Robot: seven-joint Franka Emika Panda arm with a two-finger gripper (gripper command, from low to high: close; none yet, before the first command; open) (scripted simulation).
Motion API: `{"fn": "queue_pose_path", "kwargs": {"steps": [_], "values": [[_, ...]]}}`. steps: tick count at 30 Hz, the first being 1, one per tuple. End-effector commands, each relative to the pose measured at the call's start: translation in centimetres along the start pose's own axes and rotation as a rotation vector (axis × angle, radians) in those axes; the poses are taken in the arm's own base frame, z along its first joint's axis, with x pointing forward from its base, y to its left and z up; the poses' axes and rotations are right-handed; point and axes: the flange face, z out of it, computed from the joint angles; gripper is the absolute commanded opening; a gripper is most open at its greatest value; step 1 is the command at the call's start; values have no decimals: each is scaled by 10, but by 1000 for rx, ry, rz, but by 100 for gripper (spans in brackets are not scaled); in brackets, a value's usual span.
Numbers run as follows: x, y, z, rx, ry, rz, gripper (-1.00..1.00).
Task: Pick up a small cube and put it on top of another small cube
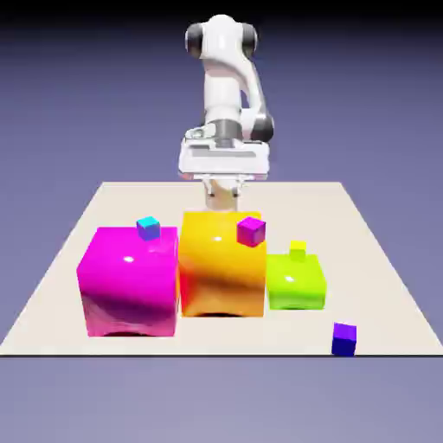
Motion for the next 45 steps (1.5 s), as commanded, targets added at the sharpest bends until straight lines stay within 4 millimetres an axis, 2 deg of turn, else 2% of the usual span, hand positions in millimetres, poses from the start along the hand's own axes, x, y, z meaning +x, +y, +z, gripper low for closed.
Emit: {"fn": "queue_pose_path", "kwargs": {"steps": [1, 6, 12, 17, 23, 31, 33, 38, 39, 40, 41, 45], "values": [[-4, -7, 8, -7, -20, 13, 0], [-28, -42, 50, -56, -110, 73, 0], [-71, -79, 102, -135, -190, 135, 0], [-117, -104, 144, -211, -232, 178, 0], [-183, -124, 193, -306, -249, 219, 0], [-286, -131, 252, -419, -219, 258, 0], [-288, -131, 253, -421, -218, 258, 0], [-310, -103, 310, -421, -218, 259, 0], [-311, -102, 311, -421, -218, 258, 0], [-311, -102, 311, -421, -218, 258, -100], [-311, -102, 311, -421, -218, 258, -100], [-293, -125, 266, -421, -219, 260, -100]]}}
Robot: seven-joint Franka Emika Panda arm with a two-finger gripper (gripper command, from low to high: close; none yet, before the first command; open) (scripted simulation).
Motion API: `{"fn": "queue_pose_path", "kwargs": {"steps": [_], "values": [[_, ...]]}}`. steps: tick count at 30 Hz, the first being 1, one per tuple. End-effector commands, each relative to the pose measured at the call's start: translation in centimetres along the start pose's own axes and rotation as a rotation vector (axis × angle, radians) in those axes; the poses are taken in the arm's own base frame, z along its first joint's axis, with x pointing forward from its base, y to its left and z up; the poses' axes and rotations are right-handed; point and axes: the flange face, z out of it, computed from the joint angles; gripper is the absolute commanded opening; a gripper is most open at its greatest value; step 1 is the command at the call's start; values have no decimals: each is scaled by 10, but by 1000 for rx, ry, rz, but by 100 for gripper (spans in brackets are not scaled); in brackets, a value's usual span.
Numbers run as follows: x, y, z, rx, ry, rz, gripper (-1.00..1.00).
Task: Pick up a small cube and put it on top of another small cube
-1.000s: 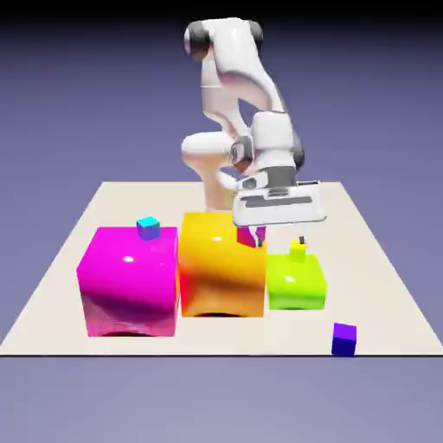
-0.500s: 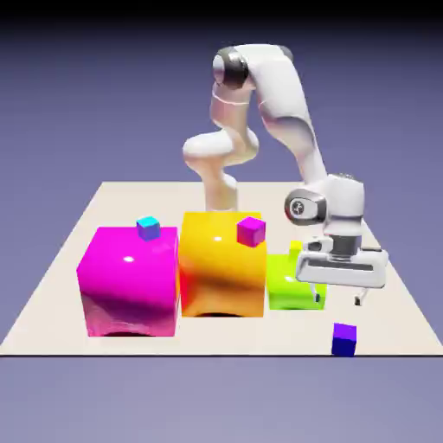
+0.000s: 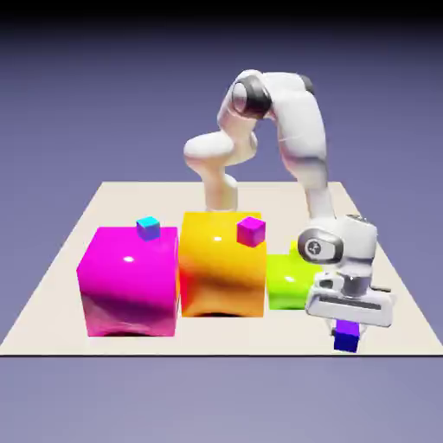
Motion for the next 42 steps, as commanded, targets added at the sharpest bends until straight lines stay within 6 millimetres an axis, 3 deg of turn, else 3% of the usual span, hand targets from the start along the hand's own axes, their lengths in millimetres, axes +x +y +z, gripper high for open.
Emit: {"fn": "queue_pose_path", "kwargs": {"steps": [1, 3, 8, 13, 20, 27, 32, 34, 38, 39, 40, 41, 42], "values": [[1, 0, -13, -1, 1, -1, -100], [1, 0, -15, -1, 1, -1, -100], [55, -7, -78, -35, 11, 235, -100], [102, 2, -140, -72, 30, 449, -100], [150, 37, -216, -130, 83, 720, -100], [171, 85, -271, -203, 173, 972, -100], [173, 123, -292, -266, 263, 1152, -100], [173, 128, -294, -276, 278, 1178, -100], [172, 147, -235, -276, 278, 1178, -100], [172, 150, -228, -276, 278, 1178, -100], [172, 150, -228, -276, 278, 1178, 100], [172, 150, -228, -276, 278, 1178, 100], [173, 144, -242, -276, 278, 1178, 100]]}}
